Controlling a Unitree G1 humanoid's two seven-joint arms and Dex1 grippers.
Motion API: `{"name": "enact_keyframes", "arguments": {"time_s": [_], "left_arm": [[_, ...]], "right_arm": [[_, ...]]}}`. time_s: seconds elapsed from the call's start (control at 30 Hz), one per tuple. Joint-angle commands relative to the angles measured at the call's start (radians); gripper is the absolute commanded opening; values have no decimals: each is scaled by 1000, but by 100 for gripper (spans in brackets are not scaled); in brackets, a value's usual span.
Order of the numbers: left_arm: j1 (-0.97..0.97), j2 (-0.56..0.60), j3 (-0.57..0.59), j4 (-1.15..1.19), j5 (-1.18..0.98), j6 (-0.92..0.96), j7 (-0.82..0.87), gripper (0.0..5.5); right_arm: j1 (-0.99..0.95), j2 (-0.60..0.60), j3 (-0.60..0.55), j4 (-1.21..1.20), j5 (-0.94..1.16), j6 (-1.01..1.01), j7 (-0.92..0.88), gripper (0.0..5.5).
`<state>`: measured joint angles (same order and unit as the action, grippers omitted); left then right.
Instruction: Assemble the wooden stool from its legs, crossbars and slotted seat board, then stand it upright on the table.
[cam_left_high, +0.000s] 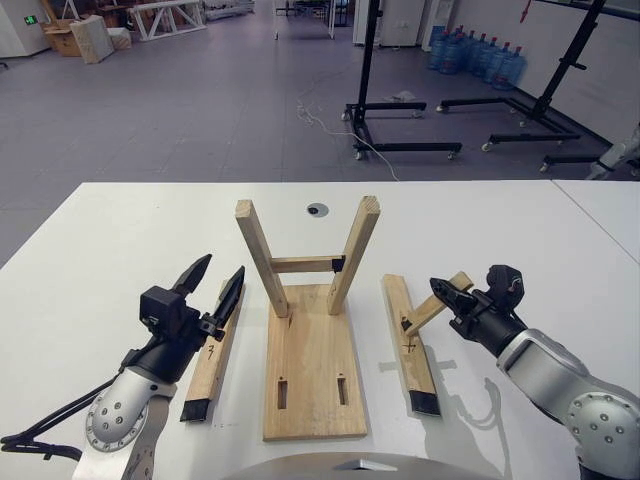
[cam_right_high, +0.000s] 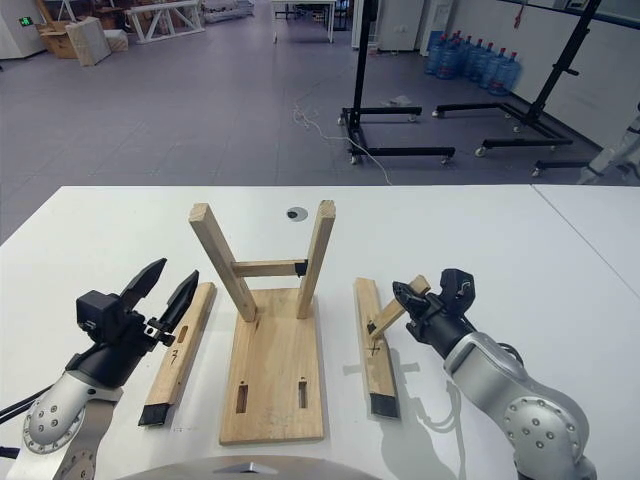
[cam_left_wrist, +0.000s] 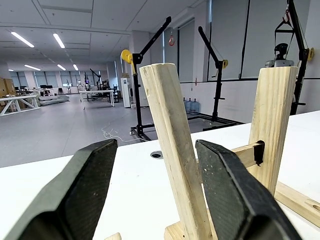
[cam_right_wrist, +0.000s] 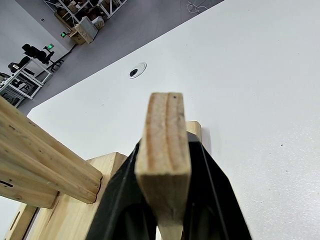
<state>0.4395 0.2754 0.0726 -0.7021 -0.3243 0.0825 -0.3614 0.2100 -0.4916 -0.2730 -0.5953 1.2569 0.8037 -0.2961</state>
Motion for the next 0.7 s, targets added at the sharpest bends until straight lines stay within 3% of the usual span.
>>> {"name": "enact_keyframes", "arguments": {"time_s": [0.03, 0.23, 0.37, 0.7], "left_arm": [[-5, 19, -4, 3, 4, 15, -10, 284], [-4, 21, 1, 6, 2, 15, -12, 284], [-25, 22, -14, 13, 6, 21, -16, 284], [-45, 36, -16, 43, 12, 10, -38, 284]], "right_arm": [[25, 0, 7, -6, -51, 4, 14, 38], [33, 11, 22, 9, -74, 17, 8, 38], [35, -29, 113, 79, -211, 31, 92, 38], [33, -17, 141, 114, -381, -4, 167, 38]]}}
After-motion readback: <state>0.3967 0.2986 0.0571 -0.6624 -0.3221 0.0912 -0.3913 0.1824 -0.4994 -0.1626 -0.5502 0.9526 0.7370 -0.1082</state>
